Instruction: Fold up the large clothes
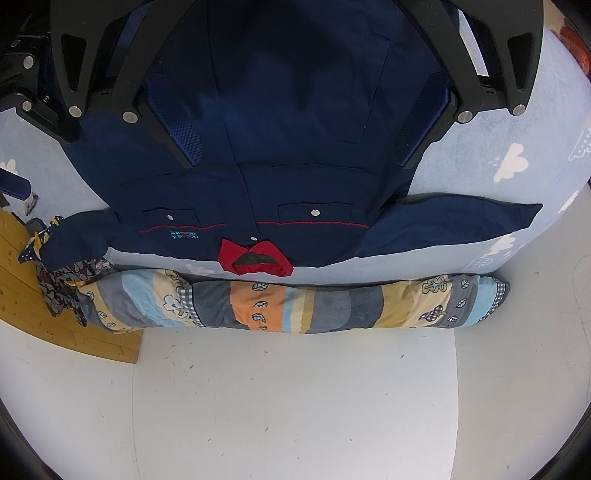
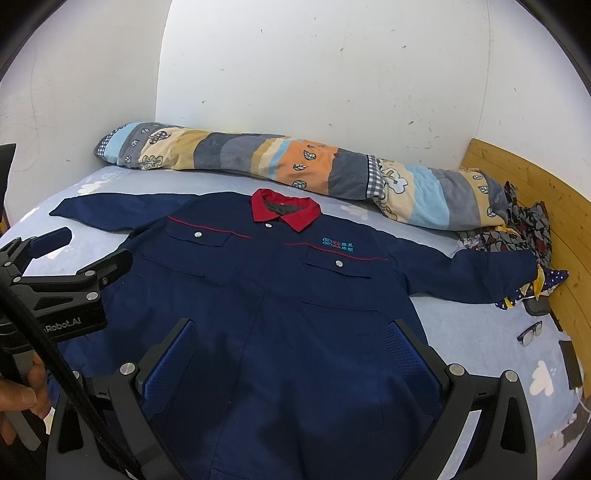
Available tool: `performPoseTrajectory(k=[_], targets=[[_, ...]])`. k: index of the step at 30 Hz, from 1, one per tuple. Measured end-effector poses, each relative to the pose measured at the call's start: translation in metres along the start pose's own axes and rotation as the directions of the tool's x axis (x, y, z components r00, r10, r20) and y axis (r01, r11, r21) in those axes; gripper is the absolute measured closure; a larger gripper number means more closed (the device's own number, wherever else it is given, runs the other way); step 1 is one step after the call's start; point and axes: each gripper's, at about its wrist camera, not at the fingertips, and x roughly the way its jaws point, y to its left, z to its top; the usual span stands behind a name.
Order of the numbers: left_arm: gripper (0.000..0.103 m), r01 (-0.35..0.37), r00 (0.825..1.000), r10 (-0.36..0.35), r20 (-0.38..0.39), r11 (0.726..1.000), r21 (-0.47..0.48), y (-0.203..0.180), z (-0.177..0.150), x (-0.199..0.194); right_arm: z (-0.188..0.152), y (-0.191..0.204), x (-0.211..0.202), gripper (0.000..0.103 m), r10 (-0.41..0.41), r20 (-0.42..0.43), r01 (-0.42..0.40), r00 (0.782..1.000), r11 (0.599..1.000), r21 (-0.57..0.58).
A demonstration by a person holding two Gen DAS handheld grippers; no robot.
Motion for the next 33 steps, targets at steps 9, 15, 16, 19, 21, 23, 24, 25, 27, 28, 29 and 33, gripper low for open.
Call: performPoseTrajectory(k=[9, 15, 16, 19, 21, 23, 24, 25, 27, 28, 29, 33], targets=[[0.000, -0.002, 1.000, 0.002, 0.000, 1.000, 0.001, -0.003, 0.000, 0.000, -0.001, -0.006, -0.001, 0.000, -0.001, -0.002, 0.001, 1.000, 1.000, 0.006], [0.000, -0.002, 1.000, 0.002, 0.000, 1.000, 0.001, -0.005, 0.000, -0.001, 0.000, -0.016, 0.001, 0.000, 0.005, -0.012, -0.004, 1.000, 0.999, 0.051], [0.000, -0.001, 1.000, 0.001, -0.001, 1.000, 0.002, -0.006, 0.001, -0.001, 0.000, -0.020, 0.002, 0.000, 0.007, -0.017, -0.006, 1.000, 0.998, 0.062], [0.000, 0.001, 1.000, -0.001, -0.001, 1.000, 0.004, -0.009, 0.003, -0.001, 0.004, -0.034, 0.004, 0.000, 0.008, -0.023, -0.005, 1.000, 0.994, 0.108], [0.000, 0.005, 1.000, -0.005, -0.002, 1.000, 0.006, -0.013, 0.005, -0.001, 0.005, -0.049, 0.004, 0.000, 0.009, -0.025, -0.005, 1.000, 0.988, 0.156], [0.000, 0.006, 1.000, -0.006, 0.000, 1.000, 0.013, -0.017, 0.007, -0.002, 0.006, -0.064, 0.004, 0.000, 0.010, -0.030, -0.003, 1.000, 0.979, 0.204], [0.000, 0.007, 1.000, -0.007, 0.001, 1.000, 0.016, -0.019, 0.008, -0.001, 0.006, -0.072, 0.004, 0.000, 0.011, -0.033, -0.003, 0.999, 0.973, 0.233], [0.000, 0.007, 1.000, -0.007, 0.001, 1.000, 0.018, -0.021, 0.008, -0.001, 0.006, -0.079, 0.004, 0.000, 0.011, -0.034, -0.002, 0.999, 0.968, 0.253], [0.000, 0.007, 1.000, -0.007, 0.003, 1.000, 0.022, -0.024, 0.009, 0.000, 0.007, -0.094, 0.003, 0.000, 0.013, -0.033, -0.003, 0.999, 0.955, 0.297], [0.000, 0.008, 1.000, -0.008, 0.002, 1.000, 0.022, -0.025, 0.009, 0.001, 0.008, -0.105, 0.002, 0.000, 0.023, -0.028, -0.012, 0.999, 0.946, 0.324], [0.000, 0.010, 1.000, -0.010, 0.002, 1.000, 0.024, -0.026, 0.008, 0.000, 0.009, -0.113, 0.001, 0.000, 0.029, -0.023, -0.019, 0.999, 0.938, 0.347], [0.000, 0.013, 1.000, -0.013, -0.002, 0.999, 0.038, -0.030, 0.008, 0.002, 0.013, -0.166, -0.005, 0.000, 0.017, 0.006, -0.018, 1.000, 0.890, 0.456]])
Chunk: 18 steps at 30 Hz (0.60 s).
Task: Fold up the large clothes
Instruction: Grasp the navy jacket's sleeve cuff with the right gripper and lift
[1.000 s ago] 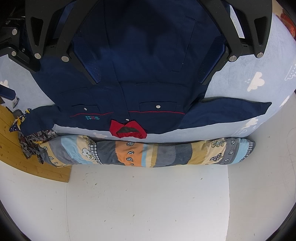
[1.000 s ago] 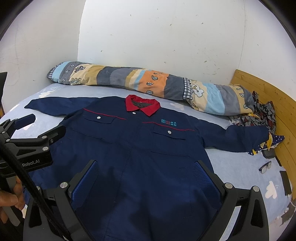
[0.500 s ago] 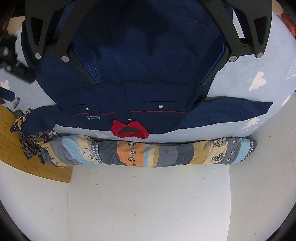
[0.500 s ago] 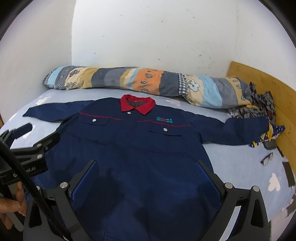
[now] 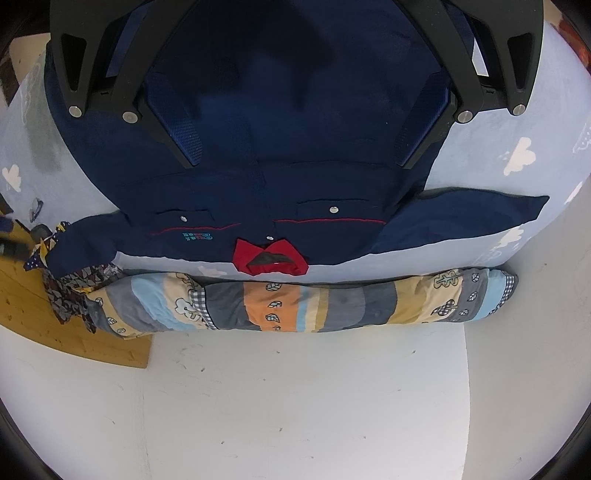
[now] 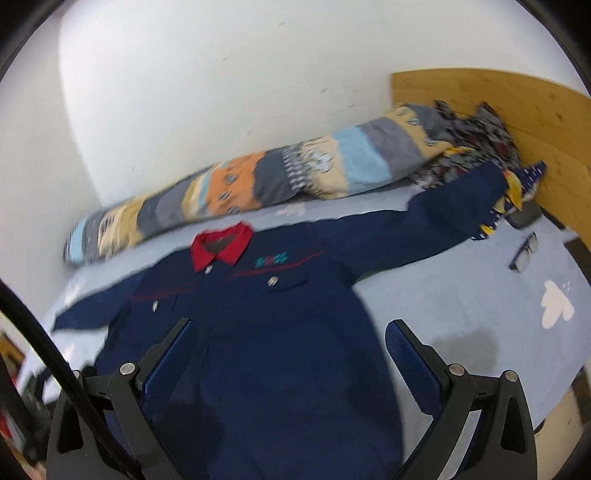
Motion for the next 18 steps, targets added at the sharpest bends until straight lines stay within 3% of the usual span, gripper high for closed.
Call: performPoseTrajectory(k=[5, 8, 10, 13, 18], targets=[[0.000, -0.018, 0.999, 0.019, -0.045, 1.000, 0.014, -0.003, -0.004, 0.004, 0.038, -0.073, -0.005, 0.000, 0.014, 0.023, -0.017, 1.000, 0.993, 0.115], [0.000, -0.009, 0.997, 0.010, -0.075, 1.000, 0.010, -0.004, -0.005, 0.006, 0.060, -0.135, -0.010, 0.000, 0.030, 0.058, -0.041, 0.998, 0.979, 0.201], [0.000, 0.006, 0.996, -0.006, -0.087, 1.000, 0.002, -0.005, -0.005, 0.006, 0.075, -0.183, -0.013, 0.000, -0.003, 0.084, -0.021, 0.996, 0.959, 0.284], [0.000, 0.022, 0.994, -0.021, -0.110, 1.000, 0.006, -0.010, -0.004, 0.011, 0.099, -0.242, -0.009, 0.006, -0.022, 0.114, -0.022, 0.993, 0.928, 0.371], [0.000, 0.043, 0.990, -0.039, -0.135, 0.999, 0.025, -0.020, -0.006, 0.018, 0.130, -0.309, 0.028, 0.027, -0.019, 0.120, -0.043, 0.993, 0.866, 0.497]])
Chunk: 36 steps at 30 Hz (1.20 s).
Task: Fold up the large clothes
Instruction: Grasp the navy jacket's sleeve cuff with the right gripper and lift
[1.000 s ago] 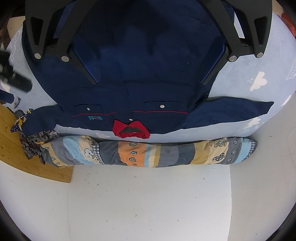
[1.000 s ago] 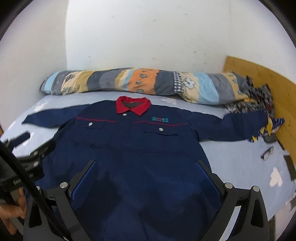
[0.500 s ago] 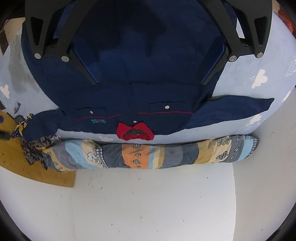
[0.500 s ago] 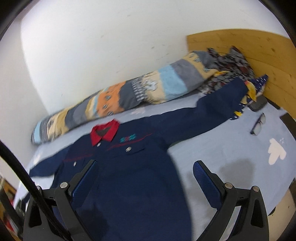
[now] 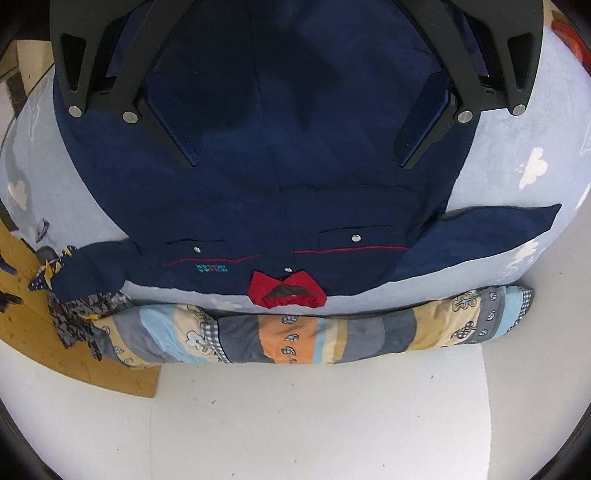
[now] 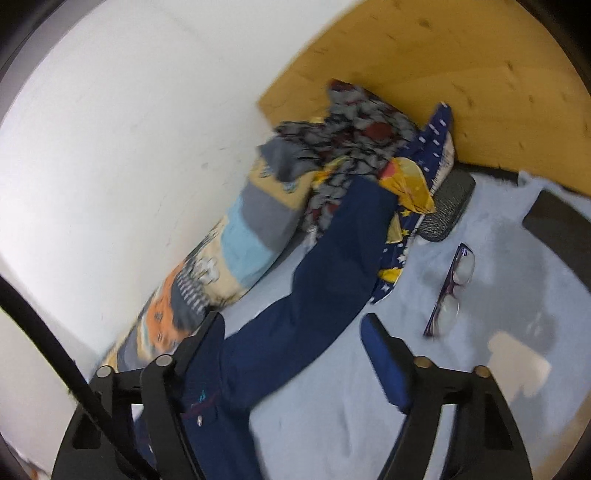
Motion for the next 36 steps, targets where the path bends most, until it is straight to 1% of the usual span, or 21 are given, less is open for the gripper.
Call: performPoseTrajectory(k=[1, 2, 4, 6, 7, 8, 10, 12, 14, 15, 17, 19, 21, 22, 23, 24, 26, 27, 29, 32, 36], targets=[[0.000, 0.003, 1.000, -0.003, -0.008, 1.000, 0.001, 0.000, 0.000, 0.002, 0.010, -0.006, 0.013, 0.029, 0.005, 0.001, -0.005, 1.000, 1.000, 0.028], [0.000, 0.005, 1.000, -0.005, -0.016, 1.000, -0.001, 0.000, -0.001, 0.004, 0.016, -0.010, 0.025, 0.029, 0.004, 0.003, -0.004, 1.000, 0.999, 0.043], [0.000, 0.015, 0.999, -0.015, -0.045, 1.000, -0.006, 0.001, -0.002, 0.011, 0.034, -0.020, 0.056, 0.029, -0.027, -0.007, 0.028, 1.000, 0.996, 0.083], [0.000, 0.022, 0.997, -0.023, -0.069, 1.000, -0.018, 0.003, -0.004, 0.017, 0.046, -0.035, 0.079, 0.029, -0.020, -0.001, 0.020, 1.000, 0.992, 0.127], [0.000, 0.023, 0.997, -0.025, -0.074, 1.000, -0.021, 0.005, -0.005, 0.019, 0.054, -0.040, 0.091, 0.029, -0.036, -0.002, 0.036, 0.999, 0.990, 0.134], [0.000, 0.020, 0.997, -0.022, -0.080, 1.000, -0.022, 0.006, -0.005, 0.021, 0.062, -0.044, 0.104, 0.029, -0.076, 0.000, 0.076, 0.997, 0.988, 0.134], [0.000, 0.020, 0.996, -0.022, -0.092, 0.999, -0.026, 0.008, -0.006, 0.026, 0.072, -0.049, 0.126, 0.028, -0.121, 0.001, 0.120, 0.993, 0.984, 0.132], [0.000, 0.017, 0.995, -0.020, -0.098, 0.999, -0.031, 0.010, -0.006, 0.031, 0.081, -0.055, 0.146, 0.027, -0.180, -0.002, 0.179, 0.984, 0.976, 0.124], [0.000, 0.016, 0.994, -0.019, -0.106, 0.999, -0.033, 0.011, -0.006, 0.035, 0.087, -0.060, 0.164, 0.027, -0.215, -0.007, 0.214, 0.977, 0.970, 0.115], [0.000, 0.016, 0.994, -0.020, -0.110, 0.999, -0.035, 0.012, -0.006, 0.037, 0.091, -0.060, 0.173, 0.027, -0.243, -0.009, 0.242, 0.970, 0.965, 0.101], [0.000, 0.017, 0.992, -0.022, -0.125, 0.999, -0.036, 0.013, -0.007, 0.044, 0.097, -0.059, 0.190, 0.027, -0.316, -0.007, 0.316, 0.949, 0.947, 0.064], [0.000, 0.016, 0.990, -0.022, -0.141, 0.999, -0.045, 0.014, -0.007, 0.050, 0.102, -0.060, 0.207, 0.027, -0.388, -0.010, 0.388, 0.922, 0.921, 0.030], [0.000, 0.026, 0.988, -0.034, -0.150, 0.998, -0.058, 0.016, -0.007, 0.053, 0.102, -0.060, 0.220, 0.060, -0.428, -0.020, 0.428, 0.903, 0.904, -0.004], [0.000, 0.027, 0.988, -0.036, -0.151, 0.998, -0.058, 0.015, -0.007, 0.054, 0.100, -0.059, 0.223, 0.081, -0.454, -0.017, 0.453, 0.891, 0.891, -0.024], [0.000, 0.027, 0.988, -0.035, -0.150, 0.998, -0.055, 0.015, -0.007, 0.054, 0.099, -0.056, 0.220, 0.088, -0.448, 0.003, 0.448, 0.894, 0.893, -0.033], [0.000, 0.026, 0.988, -0.034, -0.148, 0.998, -0.053, 0.014, -0.006, 0.054, 0.097, -0.052, 0.216, 0.090, -0.437, 0.025, 0.438, 0.899, 0.898, -0.048], [0.000, 0.029, 0.989, -0.036, -0.144, 0.998, -0.048, 0.013, -0.007, 0.052, 0.092, -0.041, 0.205, 0.091, -0.432, 0.056, 0.435, 0.900, 0.897, -0.077], [0.000, 0.032, 0.989, -0.038, -0.142, 0.998, -0.046, 0.012, -0.007, 0.050, 0.090, -0.036, 0.196, 0.092, -0.405, 0.073, 0.410, 0.911, 0.909, -0.079], [0.000, 0.023, 0.992, -0.027, -0.125, 0.999, -0.033, 0.012, -0.006, 0.044, 0.088, -0.026, 0.180, 0.092, -0.376, 0.091, 0.383, 0.922, 0.920, -0.084], [0.000, -0.023, 0.996, 0.022, -0.081, 1.000, -0.020, 0.017, 0.000, 0.034, 0.088, -0.002, 0.157, 0.092, -0.314, 0.093, 0.322, 0.945, 0.943, -0.089], [0.000, -0.099, 0.995, 0.096, -0.031, 0.991, -0.090, 0.037, 0.017, 0.031, 0.088, 0.052, 0.125, 0.092, -0.216, 0.103, 0.228, 0.971, 0.967, -0.117]])
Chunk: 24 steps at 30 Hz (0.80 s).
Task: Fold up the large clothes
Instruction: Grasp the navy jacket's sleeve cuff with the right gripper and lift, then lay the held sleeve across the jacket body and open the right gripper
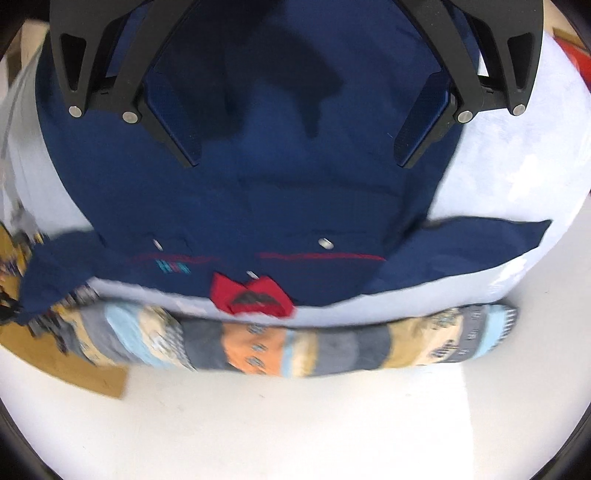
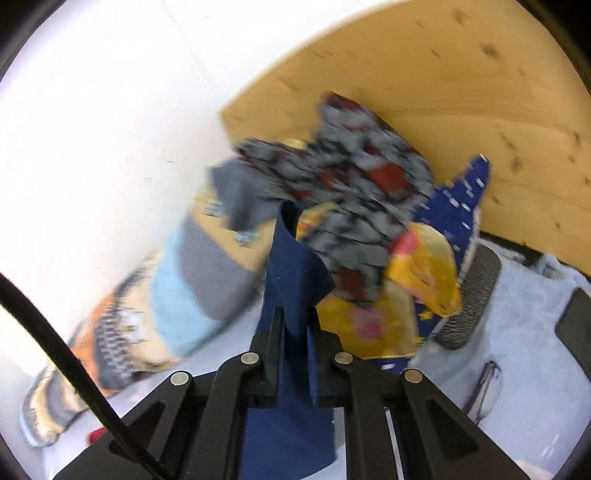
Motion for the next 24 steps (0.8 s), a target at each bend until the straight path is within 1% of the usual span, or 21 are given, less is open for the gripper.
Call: performPoseTrajectory(k=[4, 6, 9, 12, 15, 16, 17, 18, 21, 23, 24], targets=[[0.000, -0.070, 0.997, 0.070, 0.007, 0.996, -0.058, 0.024, 0.004, 0.001, 0.016, 0.078, -0.047, 0.092, 0.141, 0.003, -0.141, 0.990, 0.990, -0.032], [0.000, -0.070, 0.998, 0.070, 0.000, 0.994, -0.085, 0.036, 0.003, -0.001, 0.019, 0.124, -0.073, 0.092, 0.203, 0.004, -0.202, 0.979, 0.977, -0.068], [0.000, -0.086, 0.996, 0.087, 0.012, 0.990, -0.109, 0.052, 0.003, -0.008, 0.013, 0.204, -0.117, 0.092, 0.294, -0.008, -0.292, 0.956, 0.945, -0.145], [0.000, -0.086, 0.995, 0.090, 0.030, 0.988, -0.132, 0.065, 0.004, -0.016, -0.008, 0.281, -0.150, 0.092, 0.373, -0.043, -0.373, 0.927, 0.901, -0.220], [0.000, -0.083, 0.994, 0.093, 0.056, 0.983, -0.163, 0.080, 0.003, -0.029, -0.053, 0.359, -0.172, 0.092, 0.448, -0.123, -0.464, 0.885, 0.839, -0.283], [0.000, -0.080, 0.994, 0.091, 0.061, 0.982, -0.169, 0.083, 0.004, -0.031, -0.071, 0.382, -0.176, 0.092, 0.465, -0.157, -0.490, 0.871, 0.819, -0.299], [0.000, -0.082, 0.993, 0.095, 0.066, 0.981, -0.178, 0.088, 0.004, -0.034, -0.095, 0.408, -0.179, 0.092, 0.484, -0.196, -0.522, 0.853, 0.792, -0.317], [0.000, -0.085, 0.993, 0.099, 0.071, 0.979, -0.187, 0.093, 0.003, -0.038, -0.114, 0.426, -0.181, 0.092, 0.497, -0.226, -0.546, 0.838, 0.772, -0.327], [0.000, -0.091, 0.991, 0.109, 0.078, 0.973, -0.210, 0.106, 0.002, -0.044, -0.193, 0.485, -0.179, 0.092, 0.513, -0.340, -0.613, 0.788, 0.707, -0.354], [0.000, -0.099, 0.990, 0.119, 0.078, 0.970, -0.222, 0.114, 0.001, -0.047, -0.255, 0.517, -0.168, 0.092, 0.495, -0.427, -0.646, 0.756, 0.670, -0.367], [0.000, -0.103, 0.989, 0.125, 0.080, 0.966, -0.235, 0.120, 0.000, -0.050, -0.290, 0.528, -0.160, 0.092, 0.477, -0.468, -0.656, 0.744, 0.658, -0.371]])
